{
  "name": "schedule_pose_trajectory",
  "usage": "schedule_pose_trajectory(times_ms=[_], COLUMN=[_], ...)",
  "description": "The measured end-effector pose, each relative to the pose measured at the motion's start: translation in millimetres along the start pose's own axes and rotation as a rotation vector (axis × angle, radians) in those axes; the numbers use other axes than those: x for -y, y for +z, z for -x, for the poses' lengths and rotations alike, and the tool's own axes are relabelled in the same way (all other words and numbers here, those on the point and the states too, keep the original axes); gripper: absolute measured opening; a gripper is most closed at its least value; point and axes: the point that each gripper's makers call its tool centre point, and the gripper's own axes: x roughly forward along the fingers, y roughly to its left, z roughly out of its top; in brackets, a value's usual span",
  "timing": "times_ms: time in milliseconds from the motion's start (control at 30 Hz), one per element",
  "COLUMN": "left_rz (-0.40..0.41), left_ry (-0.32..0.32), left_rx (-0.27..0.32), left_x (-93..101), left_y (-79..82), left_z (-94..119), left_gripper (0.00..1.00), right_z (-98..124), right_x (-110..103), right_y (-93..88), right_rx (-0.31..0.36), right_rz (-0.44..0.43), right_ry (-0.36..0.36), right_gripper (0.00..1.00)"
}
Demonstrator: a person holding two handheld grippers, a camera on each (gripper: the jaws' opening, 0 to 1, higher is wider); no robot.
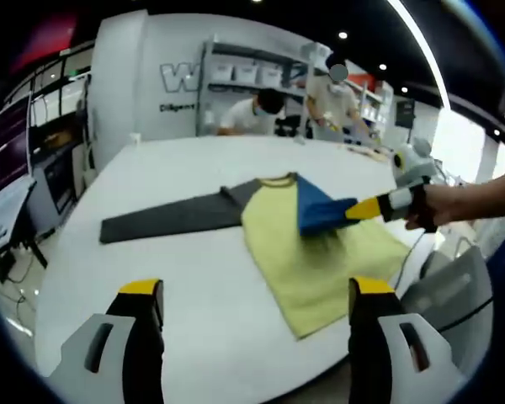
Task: Fold the garment on the visible template until the final outline fits inside the template.
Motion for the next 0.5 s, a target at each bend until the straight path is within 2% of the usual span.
schedule_pose_trajectory(times_ms=[33, 133, 167, 200, 267, 333, 367, 500], left_rz=[-0.003, -0.008, -0.003, 0.000, 0.000, -0.001, 0.001, 0.003], left_ry=[-0.007, -0.013, -0.018, -0.022, -0.024, -0.027, -0.031, -0.037], left_rx=[0.003, 0.005, 0.008, 0.011, 0.011, 0.012, 0.014, 0.021], left_x=[1.5, 2.0, 2.7, 2.9, 2.6, 3.2, 3.9, 4.5], left_y=[1.1, 2.0, 2.6, 2.8, 2.5, 1.6, 1.2, 1.4], left_z=[-1, -1, -1, -1, 0, 1, 3, 9], left_gripper=[0.85, 0.85, 0.85, 0.85, 0.85, 0.85, 0.85, 0.85], right_z=[1, 3, 5, 6, 6, 8, 12, 19], right_x=[-5, -18, -28, -43, -49, -58, -75, -105], right_y=[0.4, -0.6, -1.0, -1.5, -1.8, -3.8, -11.6, -26.8], right_rx=[0.004, 0.000, -0.001, -0.005, -0.009, -0.018, -0.047, -0.093], right_rz=[-0.006, -0.021, -0.025, -0.029, -0.036, -0.036, -0.024, 0.010], right_ry=[0.018, 0.061, 0.085, 0.143, 0.165, 0.190, 0.238, 0.304], right_gripper=[0.00, 0.14, 0.15, 0.15, 0.17, 0.24, 0.25, 0.25])
